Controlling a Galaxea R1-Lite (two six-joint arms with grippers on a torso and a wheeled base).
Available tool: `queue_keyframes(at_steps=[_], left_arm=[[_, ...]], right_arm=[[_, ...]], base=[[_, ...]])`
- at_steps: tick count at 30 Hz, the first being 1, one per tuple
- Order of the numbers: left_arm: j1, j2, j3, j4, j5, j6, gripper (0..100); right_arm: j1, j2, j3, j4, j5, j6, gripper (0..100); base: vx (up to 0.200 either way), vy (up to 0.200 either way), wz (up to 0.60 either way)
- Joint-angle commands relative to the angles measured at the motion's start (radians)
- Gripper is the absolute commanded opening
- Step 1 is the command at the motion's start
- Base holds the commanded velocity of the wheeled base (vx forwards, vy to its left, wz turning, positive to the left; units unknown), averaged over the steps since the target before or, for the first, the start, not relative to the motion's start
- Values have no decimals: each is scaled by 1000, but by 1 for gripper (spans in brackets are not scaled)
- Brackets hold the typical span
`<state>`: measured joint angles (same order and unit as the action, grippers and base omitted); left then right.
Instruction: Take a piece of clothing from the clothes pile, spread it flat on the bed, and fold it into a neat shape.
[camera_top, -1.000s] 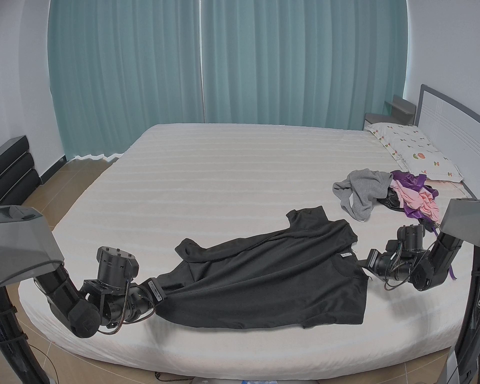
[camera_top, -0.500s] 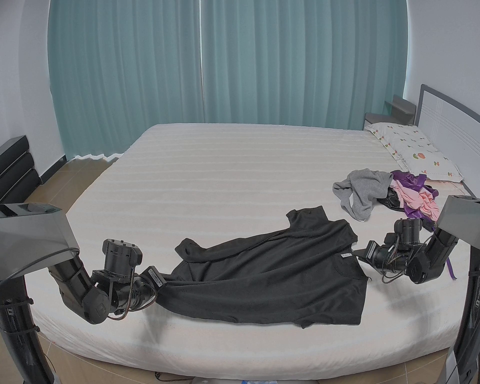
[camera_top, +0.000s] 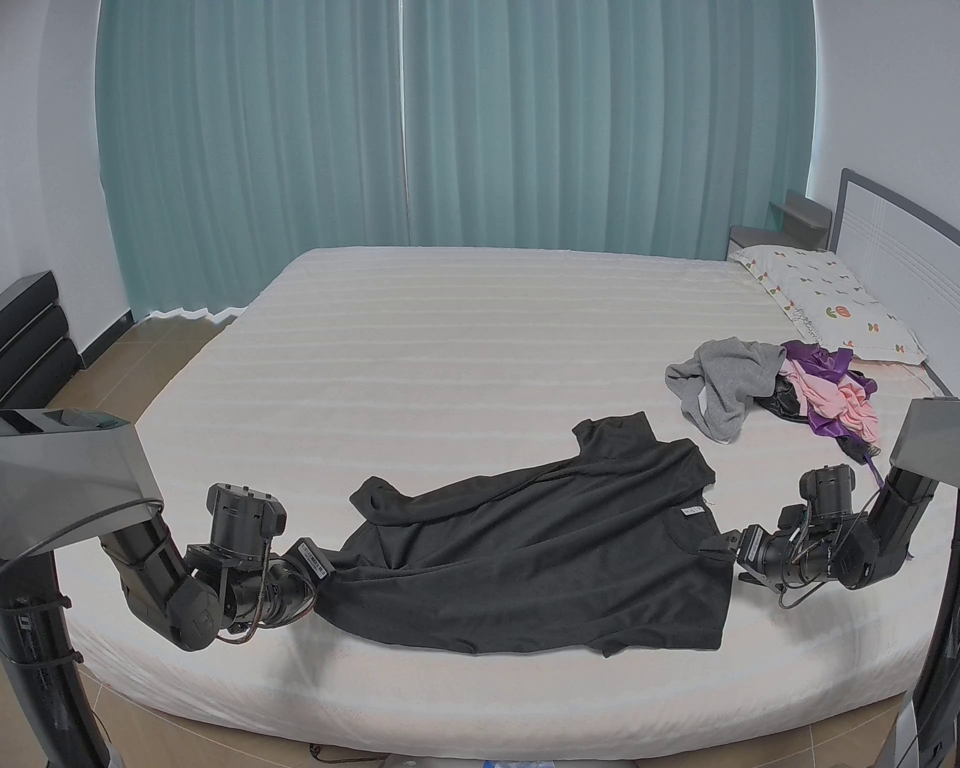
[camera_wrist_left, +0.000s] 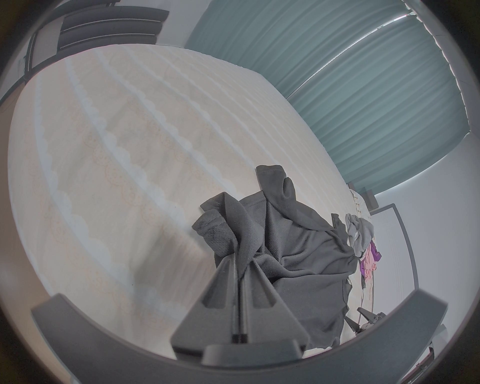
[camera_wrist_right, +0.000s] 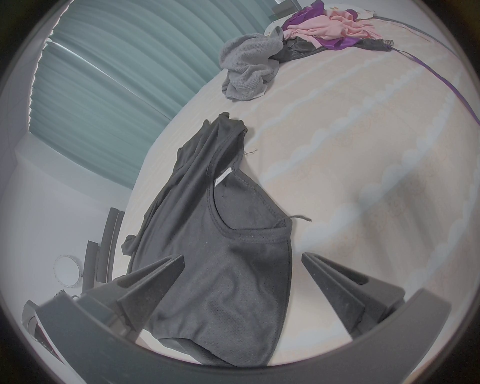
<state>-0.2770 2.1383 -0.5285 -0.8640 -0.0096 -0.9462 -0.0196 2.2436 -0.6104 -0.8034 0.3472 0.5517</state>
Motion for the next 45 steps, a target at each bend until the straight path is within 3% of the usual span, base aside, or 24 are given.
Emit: queue_keyframes(at_steps=[1, 5, 6, 11, 20, 33, 37, 41, 42, 45], left_arm=[[-1, 3, 4, 0, 0, 0, 0], [1, 3, 4, -1, -1, 0, 0], [1, 3, 4, -1, -3, -2, 0], [-1, 5, 5, -1, -3, -8, 0], [-2, 26, -7, -99, 3, -74, 0], [9, 92, -11, -170, 14, -77, 0], [9, 100, -15, -171, 13, -77, 0], [9, 100, -15, -171, 13, -77, 0], [9, 100, -15, -171, 13, -77, 0], [9, 100, -11, -171, 13, -77, 0]], right_arm=[[3, 19, 6, 0, -4, -6, 100], [4, 39, 5, 1, -5, -24, 100], [4, 40, 5, 1, -5, -35, 0], [4, 47, -34, 0, -11, -55, 0], [3, 48, -198, 3, -7, 28, 0], [40, 165, -448, 3, -14, 68, 0], [78, 278, -585, 4, -91, 68, 0], [89, 307, -623, 4, -97, 68, 0], [92, 314, -634, 3, -97, 70, 100], [89, 301, -618, -10, -96, 74, 100]], base=[[0, 0, 0], [0, 0, 0], [0, 0, 0], [0, 0, 0], [0, 0, 0], [0, 0, 0], [0, 0, 0], [0, 0, 0], [0, 0, 0], [0, 0, 0]])
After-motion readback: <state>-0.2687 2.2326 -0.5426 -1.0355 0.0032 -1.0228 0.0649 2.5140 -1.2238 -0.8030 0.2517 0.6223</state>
